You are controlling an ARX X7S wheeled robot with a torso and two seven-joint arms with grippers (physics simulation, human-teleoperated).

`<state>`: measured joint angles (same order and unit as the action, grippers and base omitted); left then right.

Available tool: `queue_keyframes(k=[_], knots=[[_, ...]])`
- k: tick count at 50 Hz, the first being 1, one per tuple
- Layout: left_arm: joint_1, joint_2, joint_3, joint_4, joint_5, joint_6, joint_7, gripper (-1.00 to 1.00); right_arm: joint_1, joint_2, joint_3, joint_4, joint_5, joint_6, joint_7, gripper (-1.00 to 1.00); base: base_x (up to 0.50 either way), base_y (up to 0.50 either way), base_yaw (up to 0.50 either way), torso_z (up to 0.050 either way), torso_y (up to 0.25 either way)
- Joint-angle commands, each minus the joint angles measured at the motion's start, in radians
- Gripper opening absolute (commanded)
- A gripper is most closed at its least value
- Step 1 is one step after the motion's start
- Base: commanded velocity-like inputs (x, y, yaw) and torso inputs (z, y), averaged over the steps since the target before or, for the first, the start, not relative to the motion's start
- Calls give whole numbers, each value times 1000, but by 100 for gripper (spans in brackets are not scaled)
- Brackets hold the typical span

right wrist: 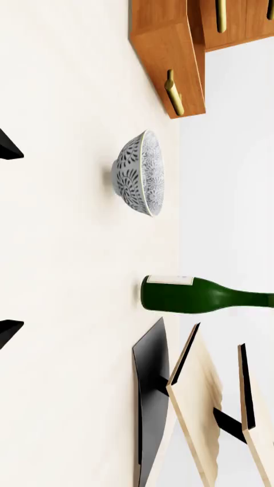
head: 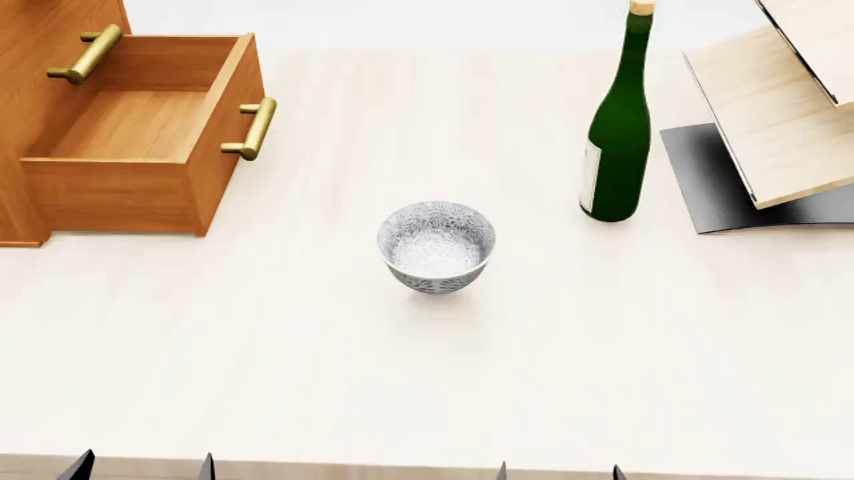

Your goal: Close the bottom drawer of the cabinet.

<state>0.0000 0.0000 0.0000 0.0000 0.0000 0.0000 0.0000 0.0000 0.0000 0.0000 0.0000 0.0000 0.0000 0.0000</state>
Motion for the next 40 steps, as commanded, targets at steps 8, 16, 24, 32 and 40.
queue_keyframes(k=[8, 16, 24, 32, 40], knots=[[-1, -38, 45, 5, -34, -6, -52, 100, 0, 39, -45, -1, 44, -4, 44, 100, 0, 0, 0, 0, 0], [1, -55, 64, 12, -45, -15, -74, 100, -2, 54, -63, -6, 57, -7, 66, 100, 0, 0, 0, 0, 0], [-5, -68, 83, 1, -44, -13, -92, 100, -3, 66, -77, -9, 69, -8, 81, 100, 0, 0, 0, 0, 0], [-11, -70, 74, 6, -87, -31, -105, 100, 3, 72, -98, 8, 77, -4, 91, 100, 0, 0, 0, 0, 0], [-35, -91, 47, 10, -75, -18, -165, 100, -12, 78, -93, -53, 87, 55, 136, 100, 0, 0, 0, 0, 0]])
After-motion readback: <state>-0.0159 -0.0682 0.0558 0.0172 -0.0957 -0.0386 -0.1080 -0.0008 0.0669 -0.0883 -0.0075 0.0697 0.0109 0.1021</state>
